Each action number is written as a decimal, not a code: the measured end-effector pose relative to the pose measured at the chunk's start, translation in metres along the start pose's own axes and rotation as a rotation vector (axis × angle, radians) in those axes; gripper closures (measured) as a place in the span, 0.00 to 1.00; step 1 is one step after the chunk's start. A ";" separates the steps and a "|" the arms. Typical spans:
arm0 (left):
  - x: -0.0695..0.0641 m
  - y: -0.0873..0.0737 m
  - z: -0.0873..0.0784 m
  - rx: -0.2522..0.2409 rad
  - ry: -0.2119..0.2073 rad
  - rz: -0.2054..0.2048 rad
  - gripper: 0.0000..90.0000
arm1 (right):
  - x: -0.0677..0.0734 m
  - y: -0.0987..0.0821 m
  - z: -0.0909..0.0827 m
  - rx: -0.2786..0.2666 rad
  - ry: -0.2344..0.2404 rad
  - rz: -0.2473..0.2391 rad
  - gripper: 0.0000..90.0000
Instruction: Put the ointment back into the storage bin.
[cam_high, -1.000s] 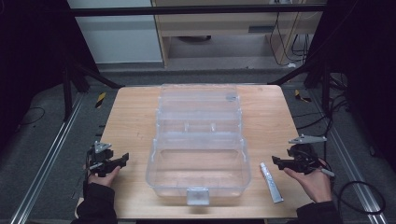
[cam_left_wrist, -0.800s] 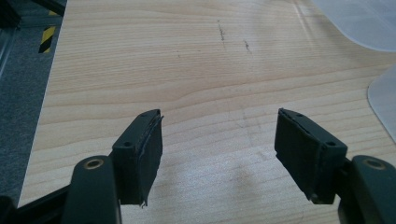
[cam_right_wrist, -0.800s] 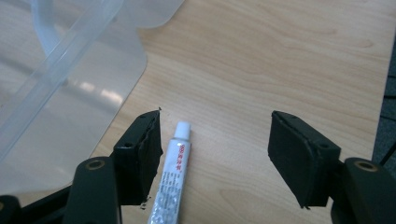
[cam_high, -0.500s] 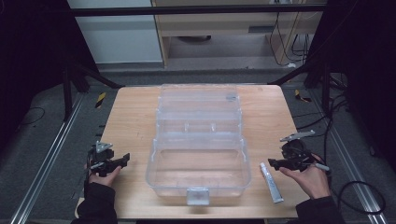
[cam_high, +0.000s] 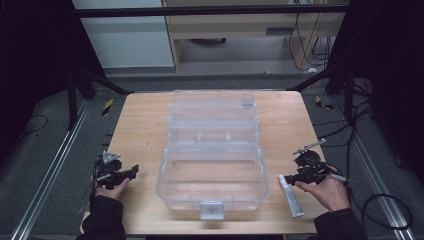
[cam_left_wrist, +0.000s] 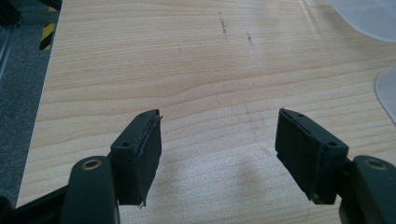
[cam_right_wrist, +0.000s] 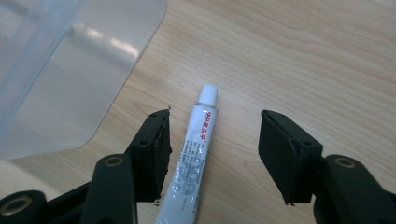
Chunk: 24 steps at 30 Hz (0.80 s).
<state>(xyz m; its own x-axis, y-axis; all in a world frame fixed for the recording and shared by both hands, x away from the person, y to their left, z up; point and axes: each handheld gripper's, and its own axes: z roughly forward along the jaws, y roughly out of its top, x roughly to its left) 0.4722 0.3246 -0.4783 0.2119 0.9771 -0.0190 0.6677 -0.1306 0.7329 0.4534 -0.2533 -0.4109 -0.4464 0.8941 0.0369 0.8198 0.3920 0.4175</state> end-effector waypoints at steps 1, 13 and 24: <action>0.000 0.000 0.000 0.000 0.000 0.000 0.35 | 0.001 0.000 0.001 0.009 -0.001 -0.003 0.50; 0.000 0.000 0.000 0.005 -0.001 0.004 0.35 | 0.004 -0.002 0.015 0.099 0.030 -0.012 0.55; 0.000 0.000 0.000 0.005 -0.001 0.005 0.35 | 0.007 -0.001 0.031 0.169 0.025 -0.018 0.59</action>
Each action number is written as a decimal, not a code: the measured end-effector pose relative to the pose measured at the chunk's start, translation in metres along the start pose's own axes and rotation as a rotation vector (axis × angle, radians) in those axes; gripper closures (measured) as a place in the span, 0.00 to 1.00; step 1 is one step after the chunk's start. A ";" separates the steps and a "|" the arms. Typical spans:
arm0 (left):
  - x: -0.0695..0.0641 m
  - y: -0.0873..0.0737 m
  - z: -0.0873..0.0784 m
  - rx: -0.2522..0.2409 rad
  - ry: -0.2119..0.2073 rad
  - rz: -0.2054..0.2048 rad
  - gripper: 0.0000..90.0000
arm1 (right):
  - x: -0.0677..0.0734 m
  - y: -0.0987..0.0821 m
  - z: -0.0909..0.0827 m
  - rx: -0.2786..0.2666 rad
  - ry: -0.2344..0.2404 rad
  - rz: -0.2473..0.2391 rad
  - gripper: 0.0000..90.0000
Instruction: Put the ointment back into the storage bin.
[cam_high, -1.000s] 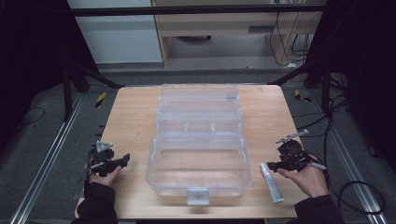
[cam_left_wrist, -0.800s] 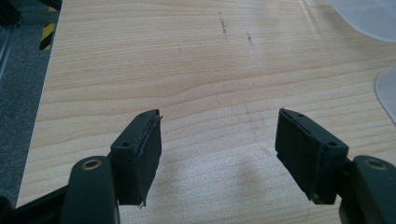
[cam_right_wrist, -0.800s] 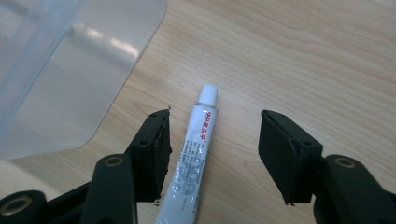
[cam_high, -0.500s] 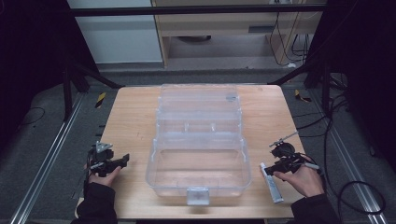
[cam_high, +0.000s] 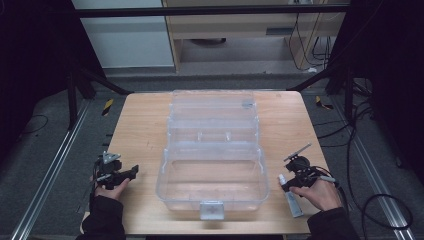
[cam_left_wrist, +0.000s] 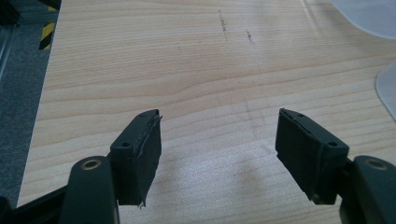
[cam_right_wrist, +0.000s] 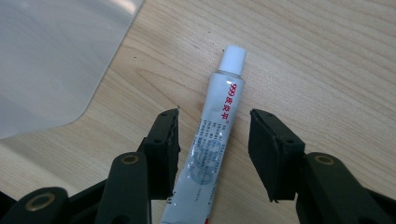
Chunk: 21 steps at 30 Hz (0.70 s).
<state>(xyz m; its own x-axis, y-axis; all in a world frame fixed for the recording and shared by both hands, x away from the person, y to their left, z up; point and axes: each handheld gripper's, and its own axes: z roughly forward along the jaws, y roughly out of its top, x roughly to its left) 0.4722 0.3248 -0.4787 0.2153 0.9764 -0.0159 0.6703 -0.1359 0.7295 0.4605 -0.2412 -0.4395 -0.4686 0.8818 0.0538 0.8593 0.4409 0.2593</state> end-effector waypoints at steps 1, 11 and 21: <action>0.000 0.000 0.000 0.002 0.000 0.001 0.35 | -0.002 0.000 0.003 0.006 -0.001 0.003 0.60; 0.000 0.000 0.000 0.001 -0.001 0.001 0.35 | -0.003 0.001 0.012 0.034 -0.009 0.012 0.62; 0.000 0.000 0.000 0.002 0.000 0.000 0.35 | -0.002 0.006 0.021 0.076 -0.015 0.002 0.68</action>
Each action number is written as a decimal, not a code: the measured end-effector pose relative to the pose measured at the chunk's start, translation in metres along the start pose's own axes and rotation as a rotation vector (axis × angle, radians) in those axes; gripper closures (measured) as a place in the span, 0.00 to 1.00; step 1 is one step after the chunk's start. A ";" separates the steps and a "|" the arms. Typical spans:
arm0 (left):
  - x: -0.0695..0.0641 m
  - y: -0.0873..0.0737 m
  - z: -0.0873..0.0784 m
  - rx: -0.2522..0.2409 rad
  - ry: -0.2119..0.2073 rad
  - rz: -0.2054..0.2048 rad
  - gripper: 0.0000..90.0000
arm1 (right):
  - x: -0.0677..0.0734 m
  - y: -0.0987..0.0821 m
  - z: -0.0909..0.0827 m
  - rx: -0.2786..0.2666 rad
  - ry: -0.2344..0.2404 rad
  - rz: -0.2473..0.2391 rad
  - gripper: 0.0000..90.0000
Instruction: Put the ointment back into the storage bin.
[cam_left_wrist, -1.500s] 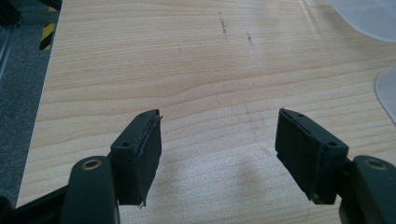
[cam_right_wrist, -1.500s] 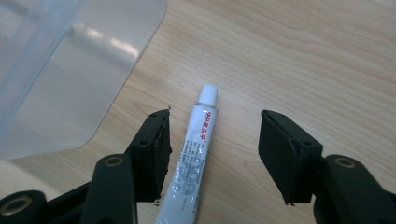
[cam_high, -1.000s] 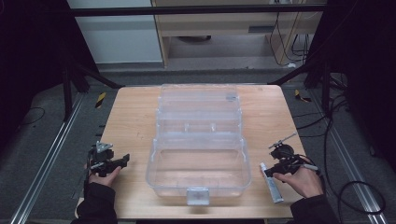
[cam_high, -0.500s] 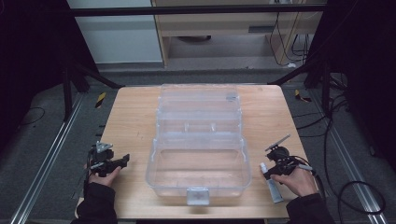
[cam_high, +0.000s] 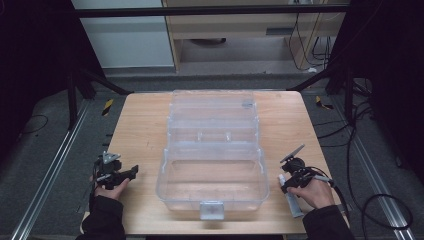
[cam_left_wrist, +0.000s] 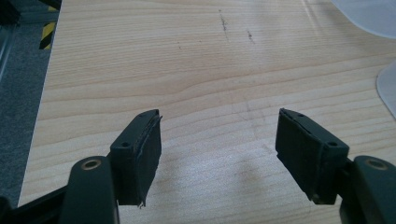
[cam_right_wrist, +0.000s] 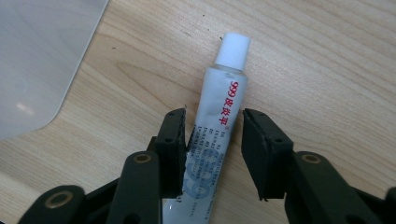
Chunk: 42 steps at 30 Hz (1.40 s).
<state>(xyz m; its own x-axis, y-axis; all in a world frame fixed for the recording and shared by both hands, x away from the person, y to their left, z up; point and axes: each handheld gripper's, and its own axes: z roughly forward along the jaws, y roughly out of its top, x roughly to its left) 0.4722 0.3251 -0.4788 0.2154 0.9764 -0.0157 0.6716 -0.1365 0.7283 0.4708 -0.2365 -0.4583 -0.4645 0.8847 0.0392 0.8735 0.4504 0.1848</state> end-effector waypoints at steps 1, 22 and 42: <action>0.000 0.000 0.000 0.000 -0.001 0.000 0.35 | 0.001 0.000 0.001 0.004 0.001 0.008 0.68; 0.000 0.000 0.000 0.003 -0.005 0.001 0.35 | 0.002 0.004 0.006 0.051 -0.001 -0.042 0.78; -0.001 0.000 0.001 0.012 -0.006 0.004 0.35 | -0.001 -0.008 -0.058 -0.241 0.036 -0.084 0.78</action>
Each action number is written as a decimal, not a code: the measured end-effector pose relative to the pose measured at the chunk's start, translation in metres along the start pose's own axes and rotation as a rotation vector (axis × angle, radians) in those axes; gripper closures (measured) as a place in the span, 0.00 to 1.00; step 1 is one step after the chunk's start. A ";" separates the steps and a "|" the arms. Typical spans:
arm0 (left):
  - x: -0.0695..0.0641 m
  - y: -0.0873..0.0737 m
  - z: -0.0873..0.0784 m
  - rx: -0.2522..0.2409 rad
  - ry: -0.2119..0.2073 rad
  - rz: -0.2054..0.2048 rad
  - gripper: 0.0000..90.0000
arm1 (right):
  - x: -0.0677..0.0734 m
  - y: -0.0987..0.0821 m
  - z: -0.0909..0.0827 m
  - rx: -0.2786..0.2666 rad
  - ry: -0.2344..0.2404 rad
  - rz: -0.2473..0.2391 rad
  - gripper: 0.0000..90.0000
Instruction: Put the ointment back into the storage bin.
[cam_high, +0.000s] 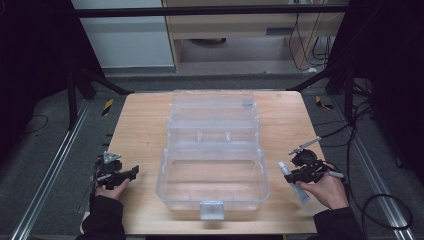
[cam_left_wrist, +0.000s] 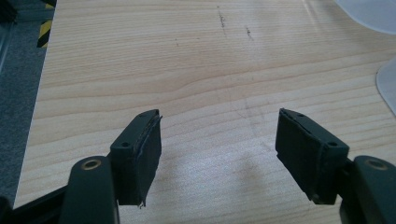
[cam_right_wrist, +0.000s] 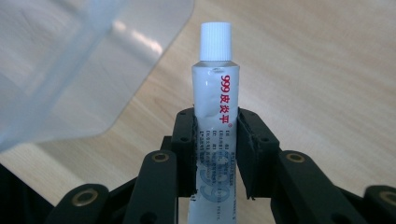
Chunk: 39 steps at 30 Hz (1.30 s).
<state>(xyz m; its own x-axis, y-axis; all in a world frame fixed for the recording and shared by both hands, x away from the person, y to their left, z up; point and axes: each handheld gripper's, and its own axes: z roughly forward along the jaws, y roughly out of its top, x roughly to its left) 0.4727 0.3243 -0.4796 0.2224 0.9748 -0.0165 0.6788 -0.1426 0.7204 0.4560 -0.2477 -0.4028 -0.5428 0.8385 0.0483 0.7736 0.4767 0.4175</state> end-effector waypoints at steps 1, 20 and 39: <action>0.000 0.000 0.000 0.000 0.000 0.000 0.35 | 0.001 0.001 -0.003 -0.016 0.000 0.000 0.78; 0.000 0.000 0.001 0.009 -0.002 0.004 0.35 | 0.026 0.039 -0.056 -0.240 0.022 -0.160 0.78; 0.000 0.000 0.002 0.013 -0.004 0.004 0.35 | 0.074 0.082 -0.059 -0.166 0.110 -0.439 0.77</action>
<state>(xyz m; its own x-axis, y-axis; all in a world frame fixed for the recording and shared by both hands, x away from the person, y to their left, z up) 0.4737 0.3245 -0.4811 0.2275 0.9736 -0.0168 0.6870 -0.1483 0.7114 0.4601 -0.1622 -0.3113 -0.8446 0.5304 -0.0728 0.4059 0.7231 0.5589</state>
